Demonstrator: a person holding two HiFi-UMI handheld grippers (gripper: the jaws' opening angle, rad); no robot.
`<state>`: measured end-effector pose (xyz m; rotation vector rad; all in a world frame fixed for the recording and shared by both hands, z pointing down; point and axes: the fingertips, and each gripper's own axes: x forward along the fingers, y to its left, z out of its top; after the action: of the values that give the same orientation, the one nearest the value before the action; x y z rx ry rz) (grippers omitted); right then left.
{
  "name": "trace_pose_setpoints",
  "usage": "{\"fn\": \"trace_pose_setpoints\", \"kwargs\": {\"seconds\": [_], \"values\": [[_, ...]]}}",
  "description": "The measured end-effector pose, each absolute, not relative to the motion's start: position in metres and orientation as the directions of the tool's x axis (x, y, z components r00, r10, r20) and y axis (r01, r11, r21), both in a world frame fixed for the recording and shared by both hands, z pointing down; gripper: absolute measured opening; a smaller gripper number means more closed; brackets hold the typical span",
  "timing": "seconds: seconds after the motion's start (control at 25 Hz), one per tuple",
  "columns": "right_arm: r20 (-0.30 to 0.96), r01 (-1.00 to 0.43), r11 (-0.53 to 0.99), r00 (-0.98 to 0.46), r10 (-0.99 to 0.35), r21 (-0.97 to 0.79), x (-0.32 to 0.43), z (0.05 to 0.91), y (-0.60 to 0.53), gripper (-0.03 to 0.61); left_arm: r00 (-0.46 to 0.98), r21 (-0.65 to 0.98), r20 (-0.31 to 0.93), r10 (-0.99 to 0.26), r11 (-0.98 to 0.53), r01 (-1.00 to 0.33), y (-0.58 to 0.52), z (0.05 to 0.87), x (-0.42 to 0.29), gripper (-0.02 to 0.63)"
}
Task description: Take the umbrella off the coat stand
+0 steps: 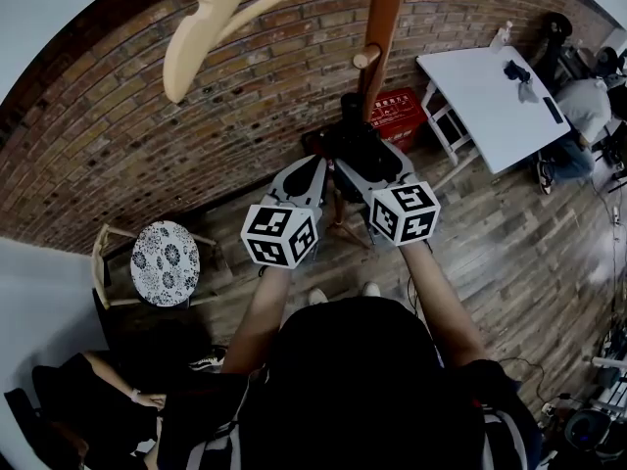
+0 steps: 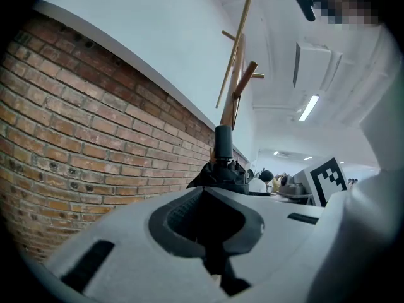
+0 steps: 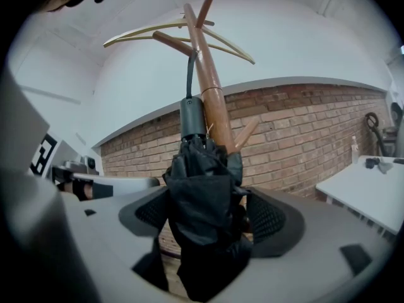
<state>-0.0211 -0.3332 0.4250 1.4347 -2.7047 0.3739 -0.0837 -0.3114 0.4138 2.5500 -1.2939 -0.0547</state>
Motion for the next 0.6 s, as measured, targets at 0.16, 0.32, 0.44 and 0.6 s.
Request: {"fn": "trace_pose_setpoints", "kwargs": {"seconds": [0.16, 0.32, 0.44, 0.6], "values": [[0.169, -0.816, 0.548, -0.575, -0.8, -0.183, -0.0232, 0.4262, -0.335, 0.337, 0.596, 0.268, 0.091, -0.798, -0.556, -0.787, -0.3137, 0.4146, -0.0843, 0.017], [0.168, -0.817, 0.549, -0.575, -0.801, -0.177, -0.0232, 0.4271, -0.3359, 0.337, 0.596, 0.27, 0.09, -0.798, -0.556, -0.786, -0.315, 0.4159, -0.0829, 0.017], [0.169, -0.815, 0.554, -0.578, -0.798, -0.173, -0.0246, 0.4283, -0.3368, 0.337, 0.595, 0.268, 0.09, -0.799, -0.556, -0.787, -0.3159, 0.4165, -0.0836, 0.018], [0.172, -0.813, 0.557, -0.581, -0.796, -0.171, -0.0269, 0.4299, -0.3378, 0.337, 0.592, 0.268, 0.088, -0.801, -0.553, -0.789, -0.316, 0.4174, -0.0865, 0.018]]}}
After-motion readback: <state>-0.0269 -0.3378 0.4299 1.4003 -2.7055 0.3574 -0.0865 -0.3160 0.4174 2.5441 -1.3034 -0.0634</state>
